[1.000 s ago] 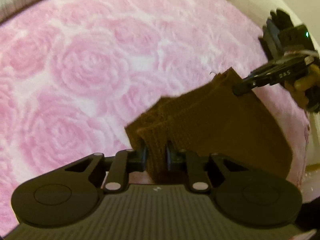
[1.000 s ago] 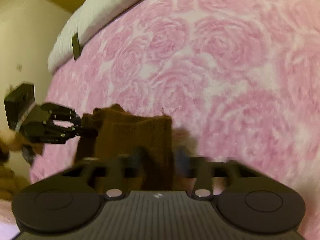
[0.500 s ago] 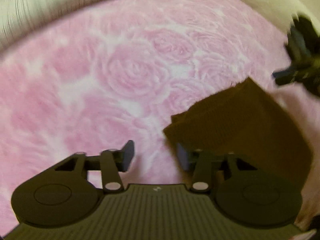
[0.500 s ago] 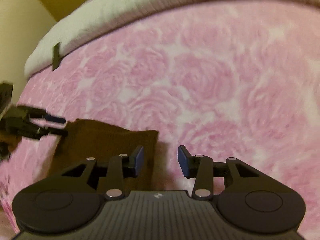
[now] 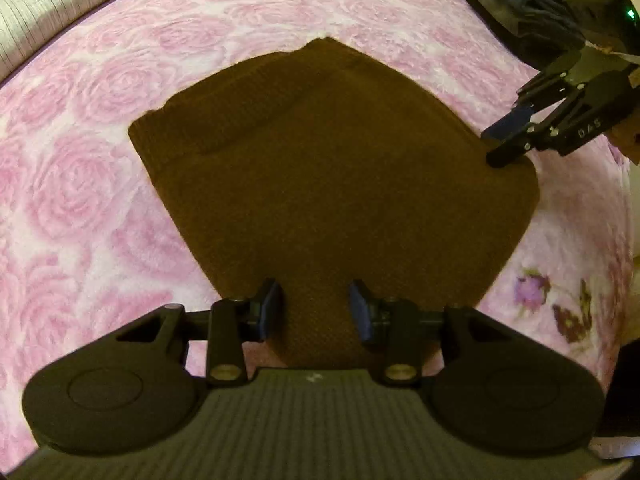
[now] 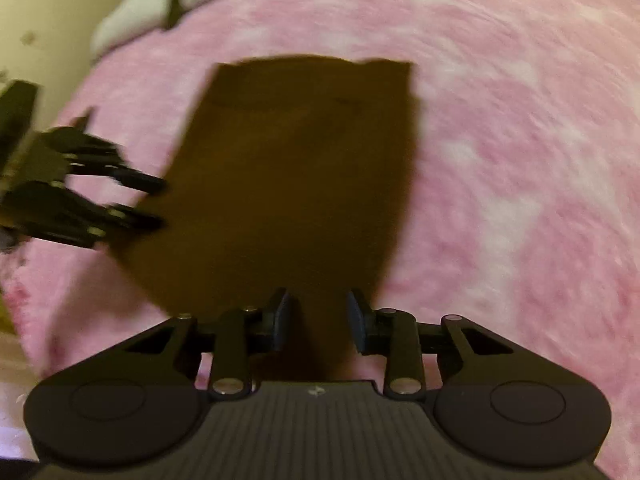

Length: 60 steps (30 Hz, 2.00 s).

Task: Fold clothes
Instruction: 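Lower the folded hem and grasp the folded vest edge with both tools, then lift the folded brown vest off the pink sheet with both tools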

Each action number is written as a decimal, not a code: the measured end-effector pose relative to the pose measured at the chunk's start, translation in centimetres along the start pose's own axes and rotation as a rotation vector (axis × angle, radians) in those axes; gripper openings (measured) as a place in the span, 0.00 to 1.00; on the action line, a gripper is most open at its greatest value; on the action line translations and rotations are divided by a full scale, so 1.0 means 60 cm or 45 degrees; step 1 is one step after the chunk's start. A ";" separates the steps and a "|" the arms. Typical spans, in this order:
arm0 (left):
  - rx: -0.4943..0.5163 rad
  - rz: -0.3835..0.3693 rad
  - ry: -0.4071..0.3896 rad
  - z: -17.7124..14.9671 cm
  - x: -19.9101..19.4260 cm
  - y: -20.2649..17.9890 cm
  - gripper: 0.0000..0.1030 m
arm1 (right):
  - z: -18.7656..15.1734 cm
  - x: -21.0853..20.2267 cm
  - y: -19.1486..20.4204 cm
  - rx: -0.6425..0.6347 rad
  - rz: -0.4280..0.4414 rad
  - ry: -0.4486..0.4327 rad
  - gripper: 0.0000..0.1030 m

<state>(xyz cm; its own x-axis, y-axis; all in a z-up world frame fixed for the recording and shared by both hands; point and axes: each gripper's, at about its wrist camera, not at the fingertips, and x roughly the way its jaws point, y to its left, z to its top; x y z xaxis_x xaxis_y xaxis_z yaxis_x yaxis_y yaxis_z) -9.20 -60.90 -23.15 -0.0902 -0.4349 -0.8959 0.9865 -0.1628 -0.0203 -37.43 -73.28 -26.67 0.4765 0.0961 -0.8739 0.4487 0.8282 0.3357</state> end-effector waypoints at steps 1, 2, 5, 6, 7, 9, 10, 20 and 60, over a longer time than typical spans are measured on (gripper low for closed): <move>-0.001 0.006 0.007 -0.005 0.003 -0.003 0.35 | -0.002 -0.005 -0.009 0.019 -0.023 -0.006 0.41; -0.002 0.013 0.015 -0.011 0.006 -0.006 0.35 | -0.003 -0.017 -0.014 0.025 -0.039 -0.023 0.42; 0.030 0.051 0.013 -0.025 -0.003 -0.021 0.31 | -0.015 -0.044 0.012 -0.029 -0.053 -0.069 0.41; 0.064 0.075 -0.004 -0.029 -0.019 -0.029 0.30 | -0.020 -0.052 0.025 -0.056 -0.054 -0.083 0.41; 0.098 0.100 -0.021 -0.033 -0.034 -0.038 0.30 | -0.024 -0.060 0.039 -0.082 -0.055 -0.097 0.41; 0.253 0.123 -0.063 -0.043 -0.052 -0.075 0.33 | -0.034 -0.075 0.065 -0.136 -0.057 -0.126 0.41; 0.343 0.120 -0.076 -0.050 -0.056 -0.098 0.38 | -0.039 -0.083 0.079 -0.163 -0.058 -0.141 0.41; 1.109 0.390 -0.012 -0.134 0.047 -0.236 0.45 | -0.114 0.027 0.257 -1.125 -0.394 -0.166 0.73; 0.376 -0.131 0.003 -0.041 -0.066 -0.162 0.42 | -0.112 -0.039 0.158 -0.835 -0.597 0.009 0.36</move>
<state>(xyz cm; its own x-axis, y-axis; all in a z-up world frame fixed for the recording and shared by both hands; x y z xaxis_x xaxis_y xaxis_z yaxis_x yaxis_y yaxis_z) -18.06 -55.41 -20.50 -0.1867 -0.4006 -0.8970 0.8895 -0.4565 0.0187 -39.34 -61.95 -23.82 0.3430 -0.3403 -0.8755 0.0649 0.9384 -0.3393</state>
